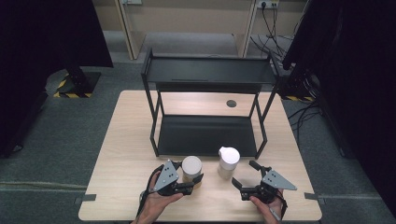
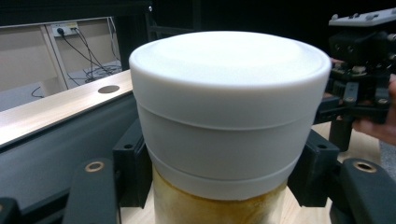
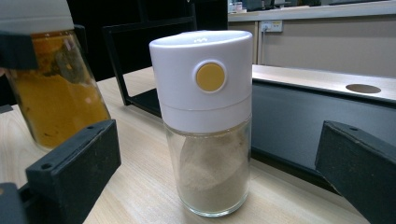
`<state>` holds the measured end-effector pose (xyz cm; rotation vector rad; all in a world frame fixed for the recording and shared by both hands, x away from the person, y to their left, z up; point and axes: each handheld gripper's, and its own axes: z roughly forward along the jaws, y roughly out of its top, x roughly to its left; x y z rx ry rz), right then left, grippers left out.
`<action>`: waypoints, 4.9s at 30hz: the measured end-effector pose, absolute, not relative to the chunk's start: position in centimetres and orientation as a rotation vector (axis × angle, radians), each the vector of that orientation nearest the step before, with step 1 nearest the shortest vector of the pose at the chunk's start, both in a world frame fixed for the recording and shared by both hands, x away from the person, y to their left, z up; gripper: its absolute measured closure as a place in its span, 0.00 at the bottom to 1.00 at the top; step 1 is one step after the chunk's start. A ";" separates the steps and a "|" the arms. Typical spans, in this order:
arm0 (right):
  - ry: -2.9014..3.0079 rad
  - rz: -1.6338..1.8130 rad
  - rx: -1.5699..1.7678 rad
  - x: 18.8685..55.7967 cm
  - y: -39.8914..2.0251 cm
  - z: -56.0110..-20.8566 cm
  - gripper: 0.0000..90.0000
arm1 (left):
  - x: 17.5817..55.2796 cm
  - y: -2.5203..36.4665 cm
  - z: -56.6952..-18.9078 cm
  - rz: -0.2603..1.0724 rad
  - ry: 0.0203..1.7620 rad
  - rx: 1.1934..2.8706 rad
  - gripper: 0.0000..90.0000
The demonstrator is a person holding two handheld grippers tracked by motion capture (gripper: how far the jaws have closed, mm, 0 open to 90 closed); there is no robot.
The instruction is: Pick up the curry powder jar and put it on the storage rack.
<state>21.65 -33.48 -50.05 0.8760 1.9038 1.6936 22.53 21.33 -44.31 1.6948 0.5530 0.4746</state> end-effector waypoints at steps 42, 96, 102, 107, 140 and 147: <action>1.900 1.707 0.885 21.7 -33.7 -50.2 0.00 | 26.4 20.0 -28.6 0.500 0.512 1.720 0.39; 1.900 1.718 0.893 21.8 -33.7 -50.2 0.00 | 35.2 19.0 -15.3 0.729 0.827 1.606 0.39; 1.902 1.722 0.891 21.8 -33.7 -50.2 0.00 | 36.6 18.3 -15.5 0.775 0.861 1.587 0.39; 1.902 1.723 0.888 21.8 -33.8 -50.3 0.00 | 37.5 17.4 -16.3 0.792 0.894 1.570 0.39; 1.912 1.731 0.883 21.9 -33.7 -50.3 0.00 | 39.0 16.2 -18.3 0.849 0.950 1.503 0.38; 1.915 1.731 0.881 21.9 -33.7 -50.3 0.00 | 38.9 15.8 -18.4 0.862 0.971 1.491 0.36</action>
